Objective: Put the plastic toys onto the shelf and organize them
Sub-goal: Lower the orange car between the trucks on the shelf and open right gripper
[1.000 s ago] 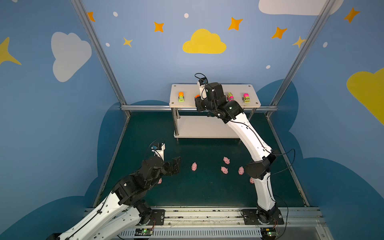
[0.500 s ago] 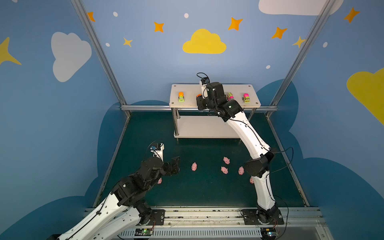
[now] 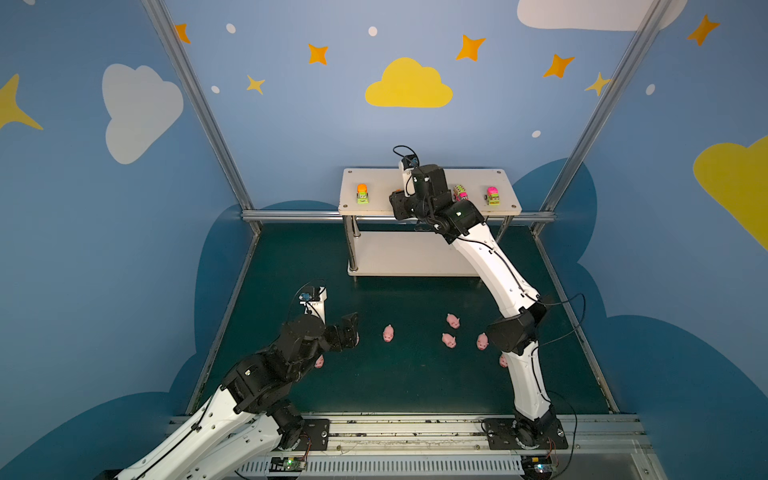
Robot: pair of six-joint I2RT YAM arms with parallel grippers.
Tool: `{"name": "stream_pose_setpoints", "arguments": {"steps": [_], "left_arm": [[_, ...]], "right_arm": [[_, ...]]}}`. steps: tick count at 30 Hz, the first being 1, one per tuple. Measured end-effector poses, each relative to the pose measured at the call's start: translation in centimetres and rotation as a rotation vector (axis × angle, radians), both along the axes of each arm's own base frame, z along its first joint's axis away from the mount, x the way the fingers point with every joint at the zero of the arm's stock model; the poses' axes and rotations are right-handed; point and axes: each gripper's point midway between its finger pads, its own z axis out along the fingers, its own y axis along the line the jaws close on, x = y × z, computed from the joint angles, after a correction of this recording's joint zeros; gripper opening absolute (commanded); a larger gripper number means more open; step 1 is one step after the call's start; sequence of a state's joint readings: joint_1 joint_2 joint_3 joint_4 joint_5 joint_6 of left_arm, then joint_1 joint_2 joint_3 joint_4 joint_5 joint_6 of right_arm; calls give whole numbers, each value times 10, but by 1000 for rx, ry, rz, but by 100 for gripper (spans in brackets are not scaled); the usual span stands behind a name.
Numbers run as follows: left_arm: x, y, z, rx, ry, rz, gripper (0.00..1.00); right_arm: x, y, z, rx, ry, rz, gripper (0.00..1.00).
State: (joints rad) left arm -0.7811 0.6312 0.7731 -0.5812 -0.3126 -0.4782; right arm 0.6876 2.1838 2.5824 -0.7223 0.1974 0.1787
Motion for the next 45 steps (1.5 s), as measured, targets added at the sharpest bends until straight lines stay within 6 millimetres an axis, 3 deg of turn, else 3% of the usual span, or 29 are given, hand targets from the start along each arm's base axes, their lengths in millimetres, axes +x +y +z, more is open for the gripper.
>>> {"name": "stream_pose_setpoints", "arguments": {"steps": [10, 29, 35, 41, 45], "left_arm": [[-2, 5, 6, -16, -23, 11, 100], [-9, 12, 15, -58, -49, 19, 100], [-11, 14, 17, -67, -57, 20, 100], [-13, 16, 15, -65, -48, 23, 100], [-14, 17, 13, -61, -43, 23, 100]], "right_arm": [[-3, 4, 0, 16, 10, 3, 60], [-12, 15, 0, 17, 8, 14, 63], [-15, 17, 2, 10, 0, 9, 70], [-23, 17, 15, 13, -23, 19, 74], [-35, 13, 37, 27, -61, 34, 76]]}}
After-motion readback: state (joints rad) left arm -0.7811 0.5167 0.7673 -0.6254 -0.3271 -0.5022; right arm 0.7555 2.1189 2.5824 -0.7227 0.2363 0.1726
